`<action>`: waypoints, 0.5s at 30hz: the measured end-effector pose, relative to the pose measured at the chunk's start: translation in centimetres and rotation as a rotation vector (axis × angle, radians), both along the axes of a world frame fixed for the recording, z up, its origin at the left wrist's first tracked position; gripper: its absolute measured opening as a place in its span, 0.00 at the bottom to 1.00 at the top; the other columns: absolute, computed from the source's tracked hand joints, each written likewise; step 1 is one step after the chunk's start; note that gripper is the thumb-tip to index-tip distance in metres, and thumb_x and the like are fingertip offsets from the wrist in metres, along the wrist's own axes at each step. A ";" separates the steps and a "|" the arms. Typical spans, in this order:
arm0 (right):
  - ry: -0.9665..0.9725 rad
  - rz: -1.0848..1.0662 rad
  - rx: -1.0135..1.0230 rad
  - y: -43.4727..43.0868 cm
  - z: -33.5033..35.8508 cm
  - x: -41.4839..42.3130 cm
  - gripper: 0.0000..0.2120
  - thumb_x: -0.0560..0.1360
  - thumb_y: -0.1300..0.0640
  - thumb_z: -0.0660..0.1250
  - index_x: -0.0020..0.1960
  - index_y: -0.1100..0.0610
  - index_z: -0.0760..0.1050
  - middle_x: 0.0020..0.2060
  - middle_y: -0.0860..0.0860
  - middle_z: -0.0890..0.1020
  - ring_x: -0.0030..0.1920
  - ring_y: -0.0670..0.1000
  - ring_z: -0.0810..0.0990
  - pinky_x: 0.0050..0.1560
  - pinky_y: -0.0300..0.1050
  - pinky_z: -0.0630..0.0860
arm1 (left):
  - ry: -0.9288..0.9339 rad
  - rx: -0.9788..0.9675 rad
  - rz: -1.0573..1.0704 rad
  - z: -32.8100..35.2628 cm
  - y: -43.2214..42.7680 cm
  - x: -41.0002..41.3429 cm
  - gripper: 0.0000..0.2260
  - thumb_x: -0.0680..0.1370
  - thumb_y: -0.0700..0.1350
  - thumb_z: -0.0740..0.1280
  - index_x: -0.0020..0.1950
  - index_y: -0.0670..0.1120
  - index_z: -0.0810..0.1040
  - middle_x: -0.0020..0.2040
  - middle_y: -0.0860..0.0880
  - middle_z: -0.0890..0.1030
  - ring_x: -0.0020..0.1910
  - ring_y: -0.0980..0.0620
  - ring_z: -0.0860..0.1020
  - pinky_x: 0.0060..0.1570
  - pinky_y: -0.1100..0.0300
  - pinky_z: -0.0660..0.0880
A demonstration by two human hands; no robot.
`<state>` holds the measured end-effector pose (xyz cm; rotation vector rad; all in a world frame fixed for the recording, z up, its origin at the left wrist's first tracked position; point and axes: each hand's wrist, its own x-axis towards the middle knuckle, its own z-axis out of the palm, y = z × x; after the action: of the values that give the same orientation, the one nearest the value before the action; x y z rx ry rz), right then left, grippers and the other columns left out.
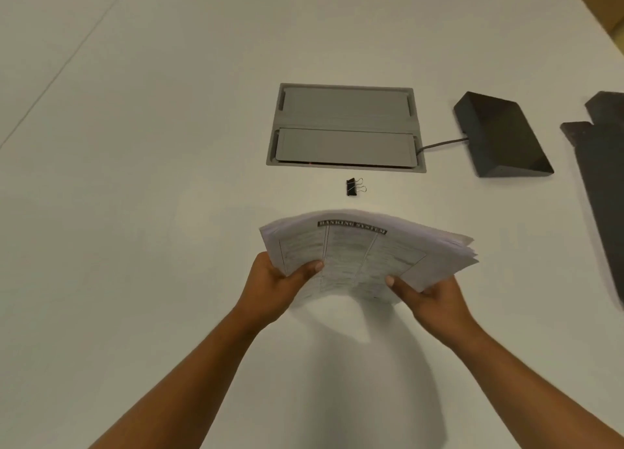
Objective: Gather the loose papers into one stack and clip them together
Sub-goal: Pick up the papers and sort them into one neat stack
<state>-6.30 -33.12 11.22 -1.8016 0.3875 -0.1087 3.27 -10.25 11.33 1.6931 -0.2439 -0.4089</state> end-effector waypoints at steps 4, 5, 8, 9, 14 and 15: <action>-0.022 -0.083 0.009 1.0 -0.9 1.1 0.17 0.75 0.62 0.70 0.56 0.42 0.75 0.48 0.38 0.84 0.51 0.34 0.81 0.47 0.30 0.78 | -0.081 -0.042 0.059 -0.2 -0.5 1.0 0.16 0.76 0.38 0.72 0.61 0.52 0.80 0.54 0.52 0.86 0.55 0.52 0.83 0.52 0.50 0.82; -0.046 -0.112 0.007 1.1 -0.8 1.4 0.17 0.75 0.63 0.70 0.56 0.44 0.75 0.48 0.39 0.83 0.50 0.34 0.81 0.45 0.27 0.77 | -0.138 -0.046 0.066 0.0 -0.7 1.4 0.17 0.75 0.38 0.72 0.60 0.57 0.81 0.53 0.55 0.85 0.55 0.53 0.83 0.52 0.53 0.82; -0.088 -0.173 0.027 1.2 0.0 2.1 0.17 0.72 0.65 0.73 0.52 0.45 0.76 0.44 0.38 0.84 0.46 0.31 0.81 0.43 0.24 0.75 | -0.213 -0.042 0.061 1.1 -1.0 2.1 0.24 0.72 0.36 0.75 0.52 0.66 0.81 0.47 0.66 0.84 0.51 0.62 0.83 0.46 0.66 0.80; -0.106 -0.180 0.027 1.1 0.3 2.3 0.18 0.71 0.65 0.74 0.52 0.45 0.76 0.42 0.36 0.85 0.47 0.32 0.82 0.44 0.25 0.75 | -0.209 -0.057 0.062 1.2 -0.9 2.3 0.23 0.70 0.35 0.76 0.51 0.65 0.82 0.46 0.67 0.84 0.50 0.64 0.83 0.45 0.69 0.79; -0.187 -0.175 0.026 0.8 1.5 4.0 0.18 0.69 0.64 0.74 0.53 0.47 0.77 0.46 0.34 0.85 0.51 0.38 0.83 0.48 0.30 0.77 | -0.238 -0.149 0.059 2.0 -0.6 3.9 0.17 0.70 0.37 0.75 0.52 0.55 0.81 0.46 0.64 0.85 0.51 0.59 0.84 0.47 0.68 0.79; -0.187 -0.168 0.033 0.7 1.5 4.2 0.18 0.69 0.63 0.74 0.54 0.47 0.77 0.46 0.35 0.85 0.51 0.39 0.83 0.48 0.30 0.78 | -0.216 -0.156 0.047 2.0 -0.7 4.1 0.17 0.71 0.36 0.75 0.52 0.57 0.81 0.46 0.64 0.85 0.50 0.60 0.84 0.47 0.68 0.79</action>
<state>-2.07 -32.44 12.70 -1.7074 0.4038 -0.3833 7.36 -10.94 13.31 1.5858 -0.3840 -0.1671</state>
